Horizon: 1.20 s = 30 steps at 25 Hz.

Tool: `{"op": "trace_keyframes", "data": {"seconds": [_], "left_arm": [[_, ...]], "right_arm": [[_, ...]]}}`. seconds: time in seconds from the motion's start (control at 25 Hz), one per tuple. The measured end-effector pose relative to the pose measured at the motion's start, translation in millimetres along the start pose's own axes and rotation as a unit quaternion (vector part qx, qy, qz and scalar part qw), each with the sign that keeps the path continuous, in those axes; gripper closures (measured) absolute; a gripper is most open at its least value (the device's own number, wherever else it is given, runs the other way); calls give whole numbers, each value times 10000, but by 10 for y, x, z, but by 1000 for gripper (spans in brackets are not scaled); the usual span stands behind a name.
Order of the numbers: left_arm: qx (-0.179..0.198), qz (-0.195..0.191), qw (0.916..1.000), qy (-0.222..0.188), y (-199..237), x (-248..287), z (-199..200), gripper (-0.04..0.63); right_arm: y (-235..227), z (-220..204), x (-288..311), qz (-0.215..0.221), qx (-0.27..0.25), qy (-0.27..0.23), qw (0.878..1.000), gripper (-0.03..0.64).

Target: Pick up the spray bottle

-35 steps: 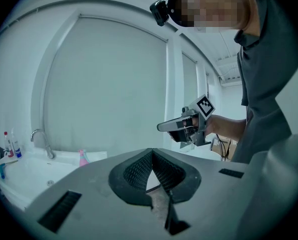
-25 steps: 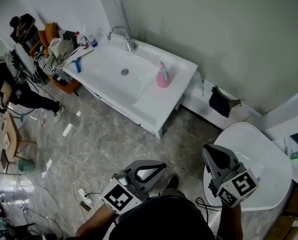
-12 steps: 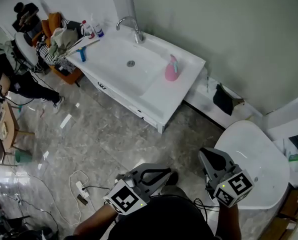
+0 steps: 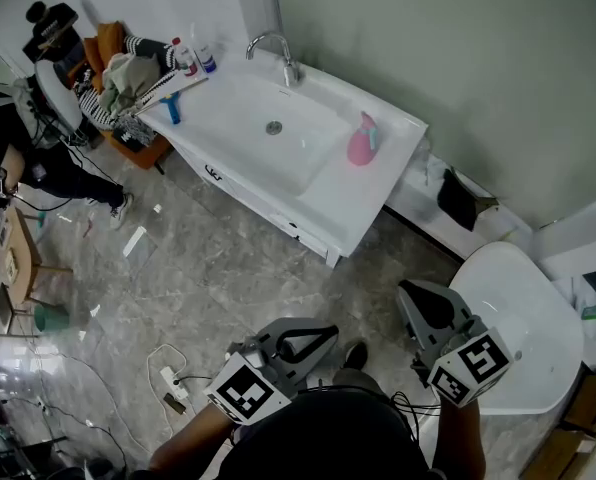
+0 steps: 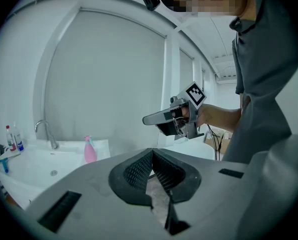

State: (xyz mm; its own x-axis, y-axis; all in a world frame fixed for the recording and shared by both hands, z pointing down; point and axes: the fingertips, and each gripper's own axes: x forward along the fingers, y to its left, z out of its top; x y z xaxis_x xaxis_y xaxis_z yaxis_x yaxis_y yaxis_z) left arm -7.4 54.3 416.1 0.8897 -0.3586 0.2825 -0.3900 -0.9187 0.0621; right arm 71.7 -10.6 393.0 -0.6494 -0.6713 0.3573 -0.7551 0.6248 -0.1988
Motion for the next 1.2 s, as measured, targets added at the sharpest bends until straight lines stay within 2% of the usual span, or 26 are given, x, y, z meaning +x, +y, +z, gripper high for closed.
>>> {"op": "trace_keyframes", "data": {"seconds": [0.12,0.4,0.84,1.08,1.2], "left_arm": [[127,-98,9999,-16,98,-78,-9,591],[113,-154,9998,-85,333,-340,-52,591],[182,-104,9994,-268,412,-802,-121,591],[190,-49,9998,41,360,-819,-271,591],[-33,129,9999,2,298,-747,-208,591]], "right_arm": [[18,9,70,-125,25,24,9999,607],[170,55,222,-349,53,49,9994,607],[525,235,359,-472,-177,-75,9987,607],[591,144,233,-314,-168,-77,9993,607],[438,115,63,-345,-123,-79,9993,607]]}}
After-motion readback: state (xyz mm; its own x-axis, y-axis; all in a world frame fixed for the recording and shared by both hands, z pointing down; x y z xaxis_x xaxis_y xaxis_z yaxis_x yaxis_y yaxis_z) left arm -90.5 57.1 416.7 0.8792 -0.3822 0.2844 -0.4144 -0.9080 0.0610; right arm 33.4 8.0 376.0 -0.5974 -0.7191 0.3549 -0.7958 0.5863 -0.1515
